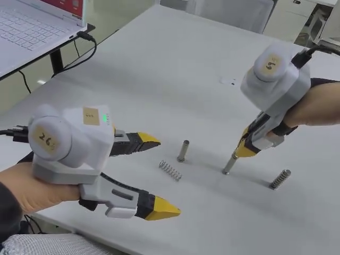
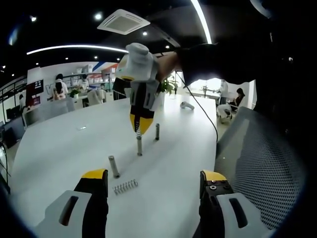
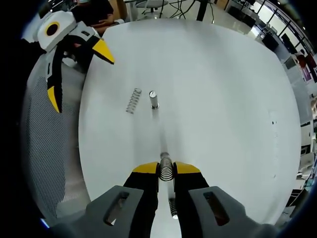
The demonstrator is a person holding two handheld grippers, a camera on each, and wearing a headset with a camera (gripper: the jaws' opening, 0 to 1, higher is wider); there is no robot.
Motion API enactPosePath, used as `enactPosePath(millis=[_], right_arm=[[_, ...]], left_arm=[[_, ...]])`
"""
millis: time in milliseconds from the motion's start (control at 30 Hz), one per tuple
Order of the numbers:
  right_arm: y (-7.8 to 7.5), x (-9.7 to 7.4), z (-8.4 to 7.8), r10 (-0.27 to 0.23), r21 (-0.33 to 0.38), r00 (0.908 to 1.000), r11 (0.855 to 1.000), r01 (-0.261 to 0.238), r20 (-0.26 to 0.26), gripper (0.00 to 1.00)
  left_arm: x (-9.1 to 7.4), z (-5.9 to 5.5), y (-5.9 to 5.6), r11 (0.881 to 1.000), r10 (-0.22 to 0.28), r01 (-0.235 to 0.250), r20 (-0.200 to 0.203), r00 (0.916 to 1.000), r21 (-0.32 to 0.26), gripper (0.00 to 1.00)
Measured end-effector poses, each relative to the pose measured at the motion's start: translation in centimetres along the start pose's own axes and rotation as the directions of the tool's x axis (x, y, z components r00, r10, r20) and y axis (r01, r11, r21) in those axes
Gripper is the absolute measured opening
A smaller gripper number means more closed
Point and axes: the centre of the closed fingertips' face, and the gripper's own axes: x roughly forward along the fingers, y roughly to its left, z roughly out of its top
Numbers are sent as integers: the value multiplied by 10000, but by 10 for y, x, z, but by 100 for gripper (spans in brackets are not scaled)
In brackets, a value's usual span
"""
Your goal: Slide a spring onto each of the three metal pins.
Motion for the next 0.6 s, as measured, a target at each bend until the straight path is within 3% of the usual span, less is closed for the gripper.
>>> enactPosePath(millis=[600], right_arm=[[-2,28,-6,96,240,9996,9997,-91,-248,9]], left_arm=[[1,0,-1,10000,-22,22,-55,10000,26,72]])
